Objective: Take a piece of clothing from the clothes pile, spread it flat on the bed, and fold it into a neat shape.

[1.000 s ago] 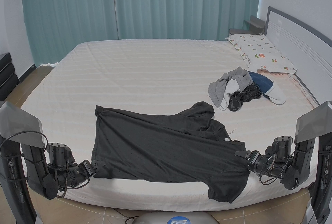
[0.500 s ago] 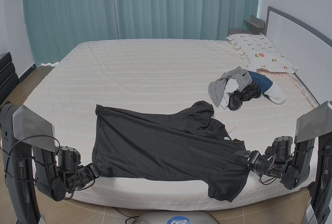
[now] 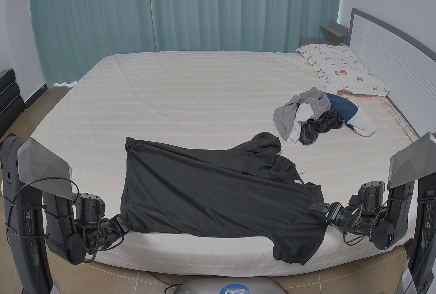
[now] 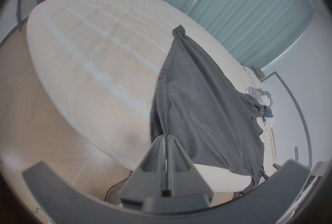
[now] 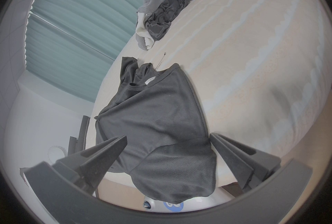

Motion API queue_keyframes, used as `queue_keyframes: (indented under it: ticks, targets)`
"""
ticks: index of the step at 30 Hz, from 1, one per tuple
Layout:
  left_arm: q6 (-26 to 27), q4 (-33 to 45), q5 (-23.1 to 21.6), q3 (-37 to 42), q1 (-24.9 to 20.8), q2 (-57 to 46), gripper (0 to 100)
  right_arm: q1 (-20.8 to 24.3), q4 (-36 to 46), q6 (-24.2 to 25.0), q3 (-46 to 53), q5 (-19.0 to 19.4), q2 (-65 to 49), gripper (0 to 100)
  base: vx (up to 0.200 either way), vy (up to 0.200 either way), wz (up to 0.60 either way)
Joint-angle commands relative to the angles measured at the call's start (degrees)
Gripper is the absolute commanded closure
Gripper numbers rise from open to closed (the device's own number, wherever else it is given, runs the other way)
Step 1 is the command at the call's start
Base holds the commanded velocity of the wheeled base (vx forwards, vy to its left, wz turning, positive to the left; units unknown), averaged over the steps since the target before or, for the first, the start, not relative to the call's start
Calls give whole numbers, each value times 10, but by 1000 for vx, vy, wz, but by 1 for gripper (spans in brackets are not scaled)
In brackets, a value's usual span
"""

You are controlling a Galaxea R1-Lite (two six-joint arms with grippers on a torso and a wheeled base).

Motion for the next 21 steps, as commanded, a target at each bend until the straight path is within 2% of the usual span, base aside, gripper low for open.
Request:
queue_keyframes:
  ticks: [1, 7, 9, 10, 15, 21]
  targets:
    - [-1, 0, -6, 21, 26, -30, 100, -2, -1, -3, -1, 0, 18, 0, 0, 0, 0]
    - [0, 0, -7, 24, 32, -35, 100, 4, -1, -8, -1, 0, 27, 0, 0, 0, 0]
    - [0, 0, -7, 24, 33, -35, 100, 5, -1, -27, 2, -1, 34, 0, 0, 0, 0]
    - [0, 0, -7, 24, 33, -35, 100, 5, -1, -34, 2, -1, 35, 100, 0, 0, 0]
    - [11, 0, -7, 25, 51, -36, 100, 6, 5, -56, 21, -18, 26, 100, 0, 0, 0]
    - [62, 0, -7, 40, 80, -36, 100, -6, 40, -119, 40, -17, 2, 100, 0, 0, 0]
